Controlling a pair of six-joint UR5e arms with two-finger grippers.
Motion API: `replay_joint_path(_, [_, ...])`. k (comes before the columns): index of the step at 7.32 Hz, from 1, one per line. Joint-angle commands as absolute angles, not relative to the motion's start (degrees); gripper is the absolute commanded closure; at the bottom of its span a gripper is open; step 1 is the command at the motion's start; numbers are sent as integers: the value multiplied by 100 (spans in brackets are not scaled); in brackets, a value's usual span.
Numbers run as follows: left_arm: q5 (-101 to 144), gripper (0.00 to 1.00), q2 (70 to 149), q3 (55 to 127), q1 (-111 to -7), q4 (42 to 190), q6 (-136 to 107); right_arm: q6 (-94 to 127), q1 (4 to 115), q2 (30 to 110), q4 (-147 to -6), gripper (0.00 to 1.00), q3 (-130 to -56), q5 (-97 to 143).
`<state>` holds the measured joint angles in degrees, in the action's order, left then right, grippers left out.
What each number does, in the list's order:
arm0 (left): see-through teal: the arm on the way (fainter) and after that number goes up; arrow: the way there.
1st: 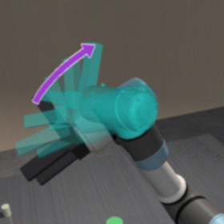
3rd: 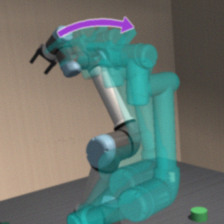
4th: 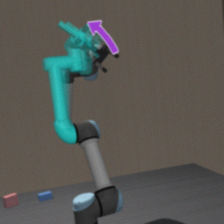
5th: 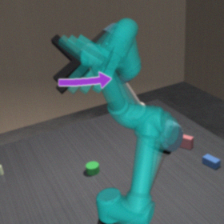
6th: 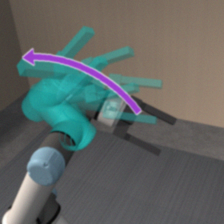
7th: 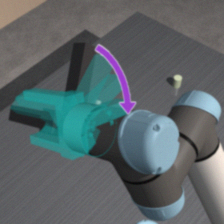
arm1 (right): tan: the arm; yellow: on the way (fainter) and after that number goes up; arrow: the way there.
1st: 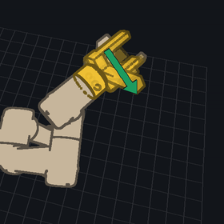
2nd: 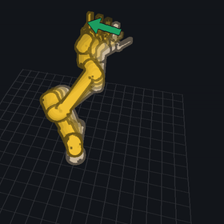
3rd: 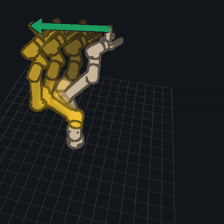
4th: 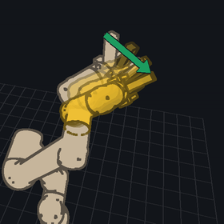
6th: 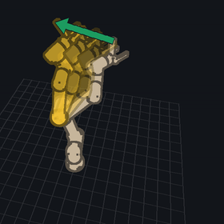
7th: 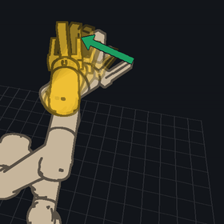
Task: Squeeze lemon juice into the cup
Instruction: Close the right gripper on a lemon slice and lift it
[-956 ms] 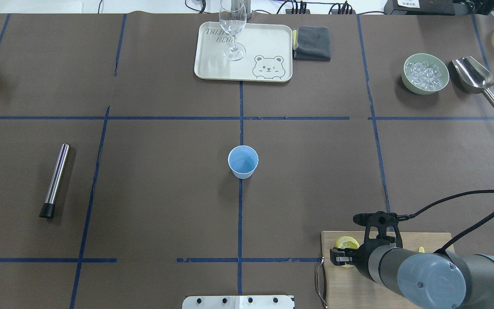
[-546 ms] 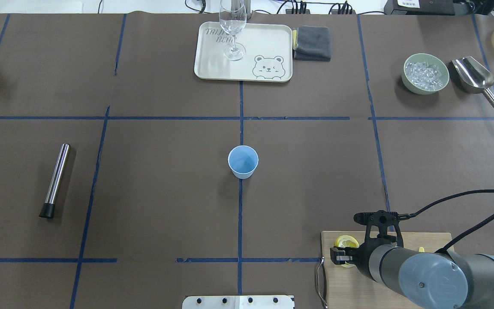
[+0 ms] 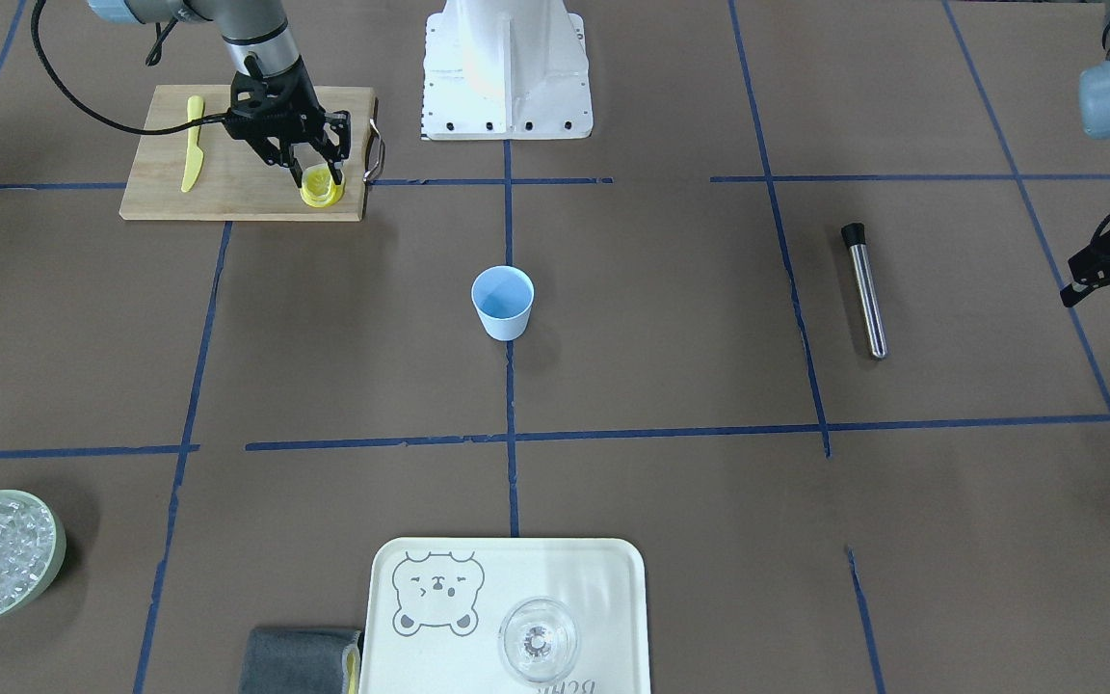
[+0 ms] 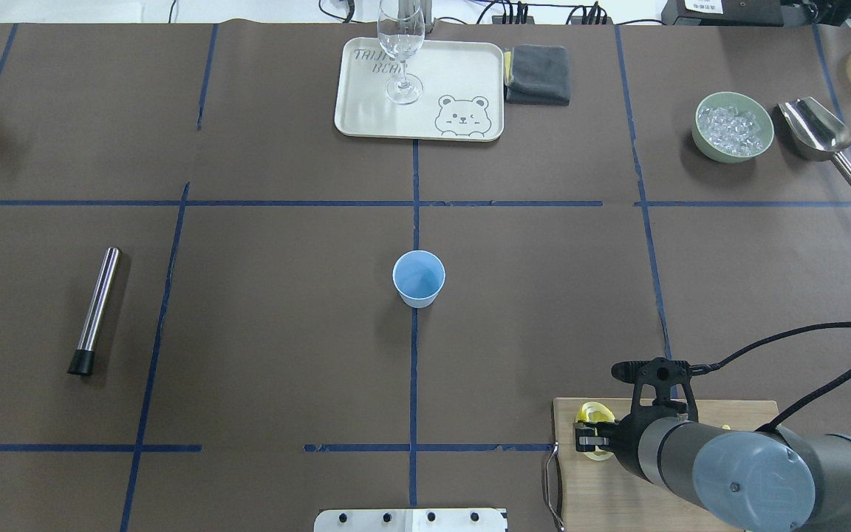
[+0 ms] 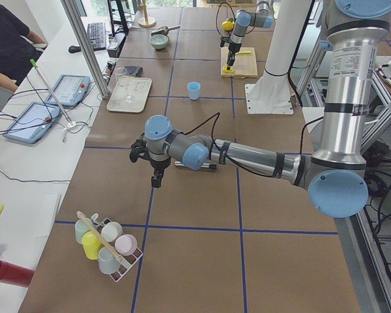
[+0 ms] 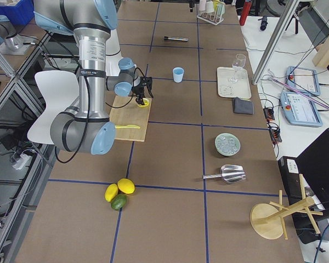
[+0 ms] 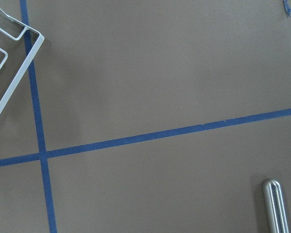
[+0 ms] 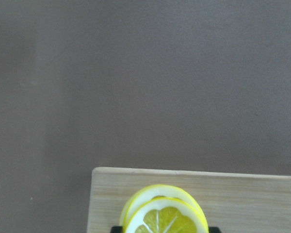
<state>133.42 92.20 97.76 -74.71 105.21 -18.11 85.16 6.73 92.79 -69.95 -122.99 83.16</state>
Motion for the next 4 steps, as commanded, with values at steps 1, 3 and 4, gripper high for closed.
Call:
replay_joint_path(1, [13342,0,9220,9782,-7471,10521,-1819,8508,703,9281,-6987,48,-12393,8323])
replay_joint_path(3, [13351,0,9220,9809,-7471,10521,-1837,8508,764,9290,-6996,46,-12401,8332])
replay_joint_path(4, [13351,0,9220,9817,-7471,10521,-1837,8508,808,9281,-6987,46,-12410,8332])
